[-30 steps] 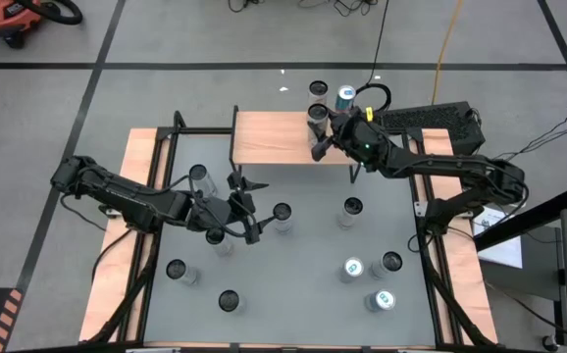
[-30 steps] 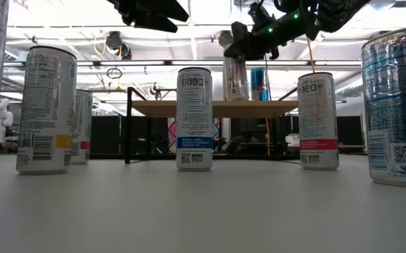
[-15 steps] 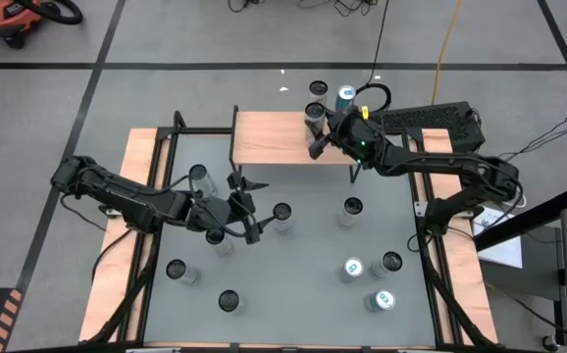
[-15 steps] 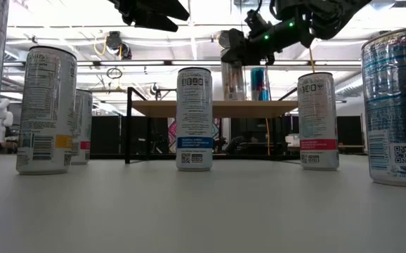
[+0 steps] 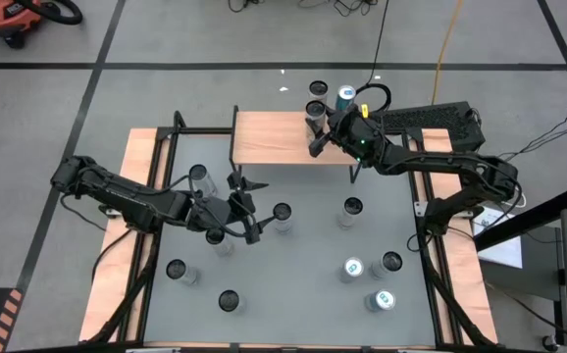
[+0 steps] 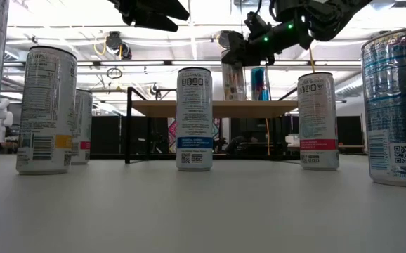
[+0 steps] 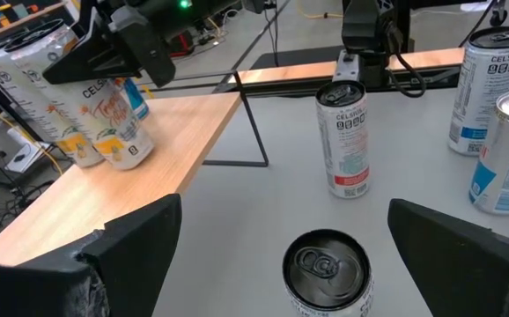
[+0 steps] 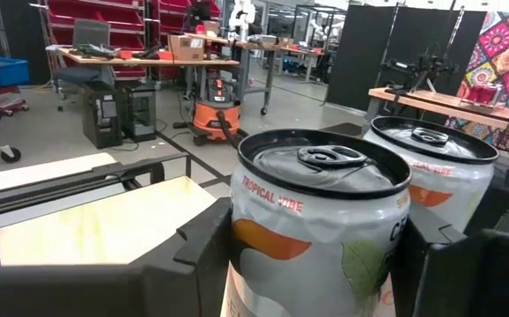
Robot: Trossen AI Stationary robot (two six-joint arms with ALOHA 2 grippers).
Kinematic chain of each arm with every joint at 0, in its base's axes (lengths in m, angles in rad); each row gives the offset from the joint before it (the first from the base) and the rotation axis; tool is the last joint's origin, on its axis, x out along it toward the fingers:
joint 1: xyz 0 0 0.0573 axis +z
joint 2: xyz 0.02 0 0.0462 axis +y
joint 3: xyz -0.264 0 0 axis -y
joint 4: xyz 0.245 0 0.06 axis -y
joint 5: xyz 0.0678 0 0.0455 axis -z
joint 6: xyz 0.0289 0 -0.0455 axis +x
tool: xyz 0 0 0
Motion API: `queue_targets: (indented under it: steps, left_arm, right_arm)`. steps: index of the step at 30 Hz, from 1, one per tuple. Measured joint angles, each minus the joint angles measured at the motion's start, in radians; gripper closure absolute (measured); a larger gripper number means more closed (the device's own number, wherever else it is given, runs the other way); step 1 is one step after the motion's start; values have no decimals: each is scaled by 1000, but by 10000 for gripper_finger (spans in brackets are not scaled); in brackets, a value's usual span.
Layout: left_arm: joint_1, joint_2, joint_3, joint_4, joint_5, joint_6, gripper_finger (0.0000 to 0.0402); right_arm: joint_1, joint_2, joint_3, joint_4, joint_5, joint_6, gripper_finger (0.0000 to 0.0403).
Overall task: Place canned beverage on shelf
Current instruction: Put the right white yellow soda can on the shelf aligned with the other white yellow soda can
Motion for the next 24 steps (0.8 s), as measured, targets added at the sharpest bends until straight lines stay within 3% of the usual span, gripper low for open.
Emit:
queue_targets:
  steps: [9,18,24]
  left_arm:
    - [0,0,0,0,0,0,4]
    - [0,0,0,0,0,-1,4]
    - [0,0,0,0,0,-1,4]
  right_arm:
    - [0,0,0,-6,0,7,230]
    - [-2,-2,1,-27,6,26,181]
    - [-2,-2,1,-30,6,26,173]
